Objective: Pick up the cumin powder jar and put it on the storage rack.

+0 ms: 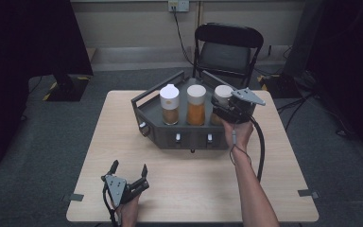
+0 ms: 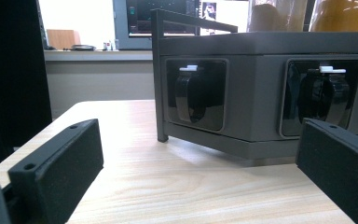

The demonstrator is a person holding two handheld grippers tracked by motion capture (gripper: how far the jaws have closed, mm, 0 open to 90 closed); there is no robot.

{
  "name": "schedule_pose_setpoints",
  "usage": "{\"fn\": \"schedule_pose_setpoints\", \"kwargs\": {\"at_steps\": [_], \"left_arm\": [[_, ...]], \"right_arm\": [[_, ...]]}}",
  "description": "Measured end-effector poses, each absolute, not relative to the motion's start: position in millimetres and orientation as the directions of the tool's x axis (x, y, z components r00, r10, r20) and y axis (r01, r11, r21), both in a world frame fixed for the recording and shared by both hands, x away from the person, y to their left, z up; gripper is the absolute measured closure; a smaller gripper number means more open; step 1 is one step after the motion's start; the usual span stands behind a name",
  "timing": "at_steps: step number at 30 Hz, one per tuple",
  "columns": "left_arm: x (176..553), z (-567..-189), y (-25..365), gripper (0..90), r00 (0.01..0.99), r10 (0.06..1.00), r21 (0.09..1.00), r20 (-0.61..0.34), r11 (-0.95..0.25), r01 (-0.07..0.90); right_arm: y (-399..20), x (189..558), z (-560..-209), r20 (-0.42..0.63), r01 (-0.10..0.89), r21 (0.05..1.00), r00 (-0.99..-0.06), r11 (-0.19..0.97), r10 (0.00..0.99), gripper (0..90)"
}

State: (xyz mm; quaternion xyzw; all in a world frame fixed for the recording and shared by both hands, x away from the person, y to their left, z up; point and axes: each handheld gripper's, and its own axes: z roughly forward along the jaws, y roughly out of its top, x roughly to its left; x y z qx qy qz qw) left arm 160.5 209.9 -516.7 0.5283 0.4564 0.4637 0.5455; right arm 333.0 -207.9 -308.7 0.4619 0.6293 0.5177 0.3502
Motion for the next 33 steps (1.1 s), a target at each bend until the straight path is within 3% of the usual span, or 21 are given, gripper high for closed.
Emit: {"fn": "schedule_pose_setpoints", "kwargs": {"at_steps": [18,27,31,33], "left_arm": [[161,-517,210,0.3,0.154,0.988,1.000,-0.008,0.012,-0.024],[161,-517,210,0.3,0.154,0.988,1.000,-0.008,0.012,-0.024],[161,-517,210,0.3,0.154,0.988,1.000,-0.008,0.012,-0.024],[161,-517,210,0.3,0.154,0.988,1.000,-0.008,0.011,-0.024]], "right_arm": [[-210,334,-310,0.048,0.216,0.976,-0.334,0.027,0.941,30.5],[-208,333,-312,0.031,0.197,0.980,-0.333,0.038,0.942,15.0],[-198,329,-316,0.016,0.170,0.985,-0.272,0.031,0.962,2.5],[-195,328,-317,0.009,0.164,0.986,-0.256,0.034,0.967,0.8]]}}
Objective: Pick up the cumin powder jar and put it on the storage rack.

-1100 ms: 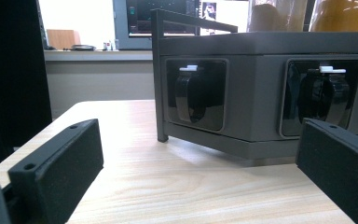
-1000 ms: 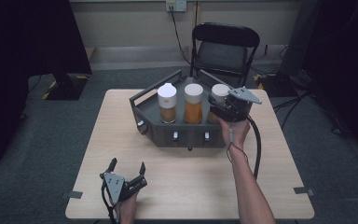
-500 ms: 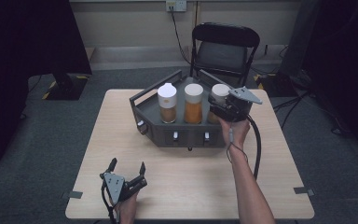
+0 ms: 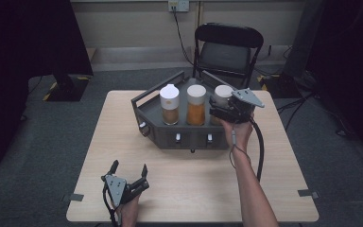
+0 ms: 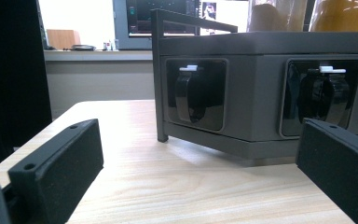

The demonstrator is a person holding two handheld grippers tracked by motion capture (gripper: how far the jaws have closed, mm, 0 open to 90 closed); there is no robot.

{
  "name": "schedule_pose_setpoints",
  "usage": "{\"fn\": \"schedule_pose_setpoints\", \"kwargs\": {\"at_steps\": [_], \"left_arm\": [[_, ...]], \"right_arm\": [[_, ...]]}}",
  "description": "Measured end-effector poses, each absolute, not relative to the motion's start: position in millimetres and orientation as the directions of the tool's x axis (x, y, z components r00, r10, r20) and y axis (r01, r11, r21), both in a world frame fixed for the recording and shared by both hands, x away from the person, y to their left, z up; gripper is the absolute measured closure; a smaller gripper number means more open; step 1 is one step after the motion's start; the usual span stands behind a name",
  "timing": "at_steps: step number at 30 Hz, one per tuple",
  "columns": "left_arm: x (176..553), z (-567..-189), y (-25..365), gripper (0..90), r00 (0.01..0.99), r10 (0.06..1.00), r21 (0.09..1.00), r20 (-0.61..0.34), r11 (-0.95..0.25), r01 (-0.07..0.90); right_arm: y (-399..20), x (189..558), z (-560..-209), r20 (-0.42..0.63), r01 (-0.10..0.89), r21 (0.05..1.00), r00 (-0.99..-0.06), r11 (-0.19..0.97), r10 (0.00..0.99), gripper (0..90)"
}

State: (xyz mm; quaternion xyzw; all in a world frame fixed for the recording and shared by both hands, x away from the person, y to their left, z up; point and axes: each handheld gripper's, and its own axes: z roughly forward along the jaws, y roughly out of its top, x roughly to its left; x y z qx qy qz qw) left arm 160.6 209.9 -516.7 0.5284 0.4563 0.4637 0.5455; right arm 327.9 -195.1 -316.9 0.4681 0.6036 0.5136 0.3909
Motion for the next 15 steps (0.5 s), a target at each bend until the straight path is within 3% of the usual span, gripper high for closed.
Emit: {"fn": "schedule_pose_setpoints", "kwargs": {"at_steps": [15], "left_arm": [[160.6,-516.7,209.9,0.3,0.154,0.988,1.000,-0.008,0.011,-0.024]], "right_arm": [[-194.9,326.2,-319.7,0.005,0.135,0.990,-0.253,0.030,0.968,0.0]]}}
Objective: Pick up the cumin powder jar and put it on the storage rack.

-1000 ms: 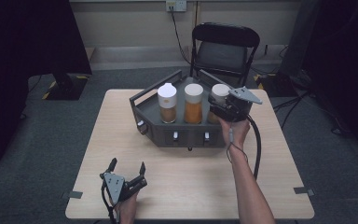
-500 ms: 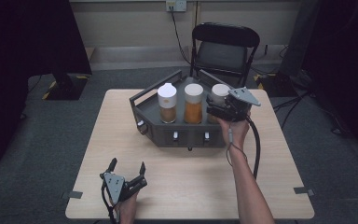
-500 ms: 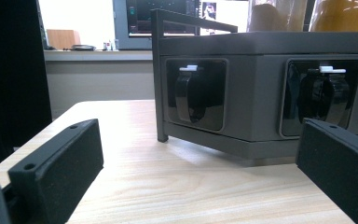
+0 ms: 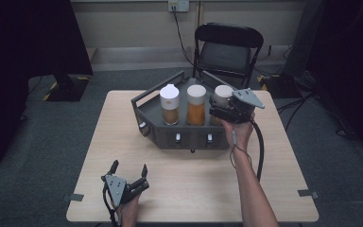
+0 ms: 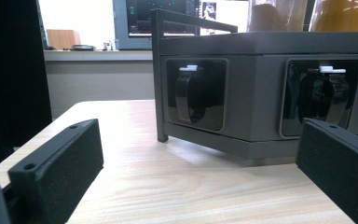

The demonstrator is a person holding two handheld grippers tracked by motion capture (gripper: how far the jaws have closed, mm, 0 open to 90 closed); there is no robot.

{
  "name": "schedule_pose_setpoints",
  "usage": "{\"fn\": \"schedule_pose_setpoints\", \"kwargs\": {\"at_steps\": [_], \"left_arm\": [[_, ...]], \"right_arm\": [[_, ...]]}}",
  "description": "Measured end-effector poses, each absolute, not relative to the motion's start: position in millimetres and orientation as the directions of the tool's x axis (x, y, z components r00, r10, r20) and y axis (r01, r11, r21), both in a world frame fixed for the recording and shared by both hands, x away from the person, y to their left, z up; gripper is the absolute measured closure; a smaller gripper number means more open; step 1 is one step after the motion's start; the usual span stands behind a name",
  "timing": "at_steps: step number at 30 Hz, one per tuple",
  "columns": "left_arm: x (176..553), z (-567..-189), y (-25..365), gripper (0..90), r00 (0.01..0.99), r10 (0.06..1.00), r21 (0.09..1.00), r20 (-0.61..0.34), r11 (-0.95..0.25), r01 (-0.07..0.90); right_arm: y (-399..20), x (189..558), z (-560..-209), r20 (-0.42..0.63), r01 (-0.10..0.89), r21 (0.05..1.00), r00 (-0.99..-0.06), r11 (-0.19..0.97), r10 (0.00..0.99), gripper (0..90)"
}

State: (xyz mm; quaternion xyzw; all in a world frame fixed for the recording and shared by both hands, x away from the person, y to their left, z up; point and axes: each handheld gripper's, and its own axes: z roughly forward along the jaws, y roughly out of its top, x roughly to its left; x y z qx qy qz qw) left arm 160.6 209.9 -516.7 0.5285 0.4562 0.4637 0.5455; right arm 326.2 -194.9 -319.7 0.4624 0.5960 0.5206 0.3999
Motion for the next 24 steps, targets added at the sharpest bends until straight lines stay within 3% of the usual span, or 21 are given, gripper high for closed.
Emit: {"fn": "schedule_pose_setpoints", "kwargs": {"at_steps": [24], "left_arm": [[160.5,-516.7,209.9,0.3,0.154,0.988,1.000,-0.008,0.012,-0.024]], "right_arm": [[-192.7,320.9,-321.1,0.002,0.114,0.993,-0.238,0.026,0.971,0.0]]}}
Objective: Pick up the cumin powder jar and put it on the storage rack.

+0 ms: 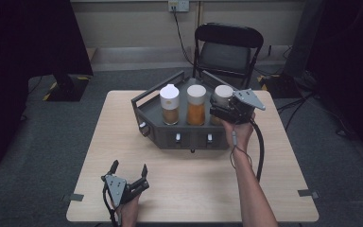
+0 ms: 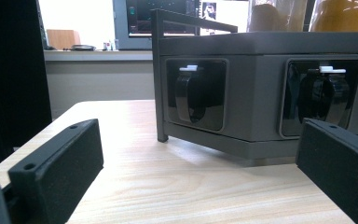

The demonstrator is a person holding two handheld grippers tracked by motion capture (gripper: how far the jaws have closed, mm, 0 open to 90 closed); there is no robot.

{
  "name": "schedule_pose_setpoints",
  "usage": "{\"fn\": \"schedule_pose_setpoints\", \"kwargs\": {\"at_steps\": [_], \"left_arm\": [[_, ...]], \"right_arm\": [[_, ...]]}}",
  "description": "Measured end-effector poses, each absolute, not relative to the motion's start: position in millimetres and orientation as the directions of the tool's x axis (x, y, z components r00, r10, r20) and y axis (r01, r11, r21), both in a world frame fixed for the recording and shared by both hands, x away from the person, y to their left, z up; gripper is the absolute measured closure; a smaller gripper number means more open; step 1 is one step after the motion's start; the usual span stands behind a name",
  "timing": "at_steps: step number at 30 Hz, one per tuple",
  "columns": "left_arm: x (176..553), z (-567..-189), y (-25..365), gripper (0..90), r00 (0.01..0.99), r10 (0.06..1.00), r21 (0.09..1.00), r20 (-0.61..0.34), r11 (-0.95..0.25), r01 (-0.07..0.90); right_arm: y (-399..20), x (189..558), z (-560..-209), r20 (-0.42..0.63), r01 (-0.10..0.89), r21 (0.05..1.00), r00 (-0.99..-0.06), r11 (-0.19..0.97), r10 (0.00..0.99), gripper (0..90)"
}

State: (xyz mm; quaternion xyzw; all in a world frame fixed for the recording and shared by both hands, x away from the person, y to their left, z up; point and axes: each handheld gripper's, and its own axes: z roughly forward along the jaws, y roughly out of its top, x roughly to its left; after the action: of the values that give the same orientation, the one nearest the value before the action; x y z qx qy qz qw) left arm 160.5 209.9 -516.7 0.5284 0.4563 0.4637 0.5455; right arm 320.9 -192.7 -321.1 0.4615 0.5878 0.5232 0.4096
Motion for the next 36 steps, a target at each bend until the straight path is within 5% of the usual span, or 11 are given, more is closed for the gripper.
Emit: {"fn": "schedule_pose_setpoints", "kwargs": {"at_steps": [36], "left_arm": [[161,-517,210,0.3,0.154,0.988,1.000,-0.008,0.012,-0.024]], "right_arm": [[-198,293,-336,0.010,0.050,0.999,-0.249,0.003,0.968,0.8]]}}
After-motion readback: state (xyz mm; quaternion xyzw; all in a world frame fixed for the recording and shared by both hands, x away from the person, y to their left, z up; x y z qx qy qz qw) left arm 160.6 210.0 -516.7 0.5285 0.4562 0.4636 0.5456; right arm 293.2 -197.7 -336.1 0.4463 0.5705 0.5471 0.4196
